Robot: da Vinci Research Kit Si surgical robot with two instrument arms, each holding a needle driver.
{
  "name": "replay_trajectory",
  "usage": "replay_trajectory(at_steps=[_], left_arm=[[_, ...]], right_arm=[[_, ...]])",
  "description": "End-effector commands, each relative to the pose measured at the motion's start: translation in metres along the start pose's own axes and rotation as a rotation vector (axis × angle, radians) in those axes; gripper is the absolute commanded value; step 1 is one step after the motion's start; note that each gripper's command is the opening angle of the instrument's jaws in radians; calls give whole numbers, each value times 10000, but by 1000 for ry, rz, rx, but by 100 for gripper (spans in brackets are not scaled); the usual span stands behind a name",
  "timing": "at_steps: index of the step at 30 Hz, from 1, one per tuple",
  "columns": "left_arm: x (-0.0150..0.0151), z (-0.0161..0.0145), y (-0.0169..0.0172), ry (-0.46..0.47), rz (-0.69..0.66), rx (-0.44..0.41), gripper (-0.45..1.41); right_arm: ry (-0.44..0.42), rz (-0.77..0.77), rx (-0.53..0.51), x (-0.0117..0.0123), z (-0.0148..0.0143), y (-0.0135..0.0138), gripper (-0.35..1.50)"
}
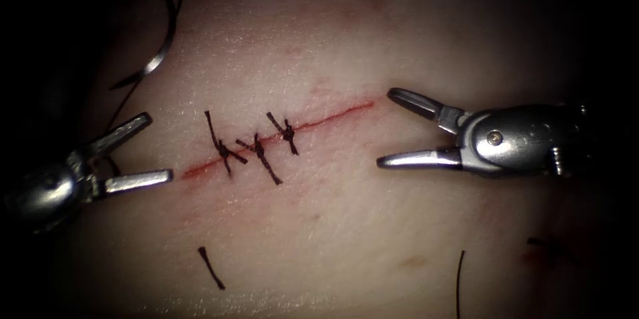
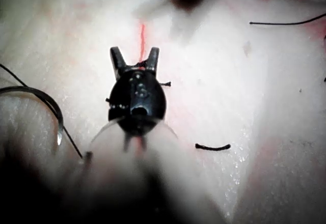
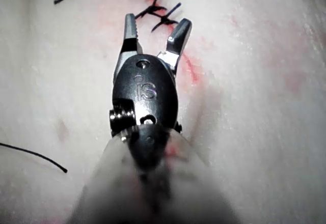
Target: Wound Closure
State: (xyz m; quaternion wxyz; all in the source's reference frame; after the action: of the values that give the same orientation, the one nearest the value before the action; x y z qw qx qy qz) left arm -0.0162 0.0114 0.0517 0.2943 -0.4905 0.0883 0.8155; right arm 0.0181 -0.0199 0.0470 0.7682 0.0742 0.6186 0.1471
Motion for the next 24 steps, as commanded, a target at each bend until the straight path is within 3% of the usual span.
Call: replay_trajectory(at_steps=[1,13,24], left_arm=[[-4,9,-1,-10,13,7,43],[-40,31,-38,-232,110,149,33],[-80,49,-57,-280,109,162,39]], right_arm=[[-3,0,-2,-4,6,-7,120],[-22,-7,-1,-3,9,-17,120],[-24,-18,-2,-7,13,-26,120]])
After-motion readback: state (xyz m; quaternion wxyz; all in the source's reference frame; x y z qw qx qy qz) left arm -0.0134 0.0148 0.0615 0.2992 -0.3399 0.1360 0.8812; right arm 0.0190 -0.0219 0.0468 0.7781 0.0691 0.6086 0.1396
